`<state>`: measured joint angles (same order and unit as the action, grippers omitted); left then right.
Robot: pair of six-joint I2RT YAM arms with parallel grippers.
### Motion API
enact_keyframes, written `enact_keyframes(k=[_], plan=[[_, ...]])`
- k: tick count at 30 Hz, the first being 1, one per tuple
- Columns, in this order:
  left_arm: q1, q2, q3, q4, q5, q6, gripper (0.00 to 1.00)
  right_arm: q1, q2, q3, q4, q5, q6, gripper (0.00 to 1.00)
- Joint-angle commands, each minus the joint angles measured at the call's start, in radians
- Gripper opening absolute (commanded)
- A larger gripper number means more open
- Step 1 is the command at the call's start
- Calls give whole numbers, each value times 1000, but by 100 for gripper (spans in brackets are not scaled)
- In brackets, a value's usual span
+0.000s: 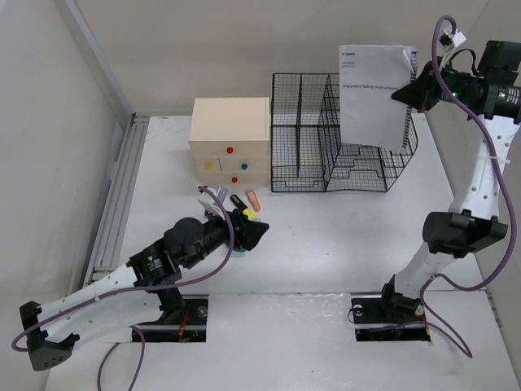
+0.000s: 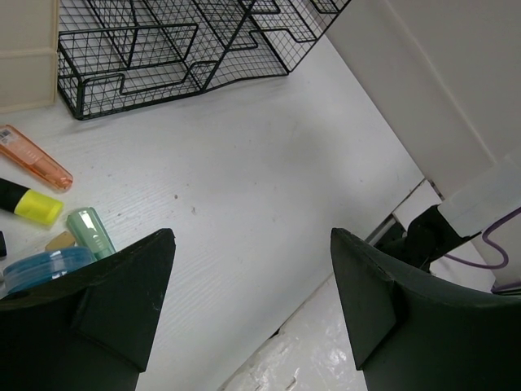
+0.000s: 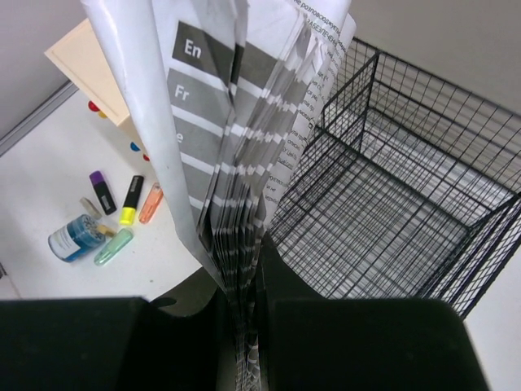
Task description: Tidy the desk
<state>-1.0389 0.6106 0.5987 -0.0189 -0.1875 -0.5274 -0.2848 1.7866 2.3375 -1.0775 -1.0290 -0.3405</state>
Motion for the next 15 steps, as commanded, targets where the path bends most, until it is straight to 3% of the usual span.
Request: enact_keyframes(k=[1,15], plan=[[-4,-6,-8,40,-7,17,74,-2,-46,-23,28,-49,14,0],[-4,-26,-8,31,-7,17,74,-30,92,-28,28,-109,5,0]])
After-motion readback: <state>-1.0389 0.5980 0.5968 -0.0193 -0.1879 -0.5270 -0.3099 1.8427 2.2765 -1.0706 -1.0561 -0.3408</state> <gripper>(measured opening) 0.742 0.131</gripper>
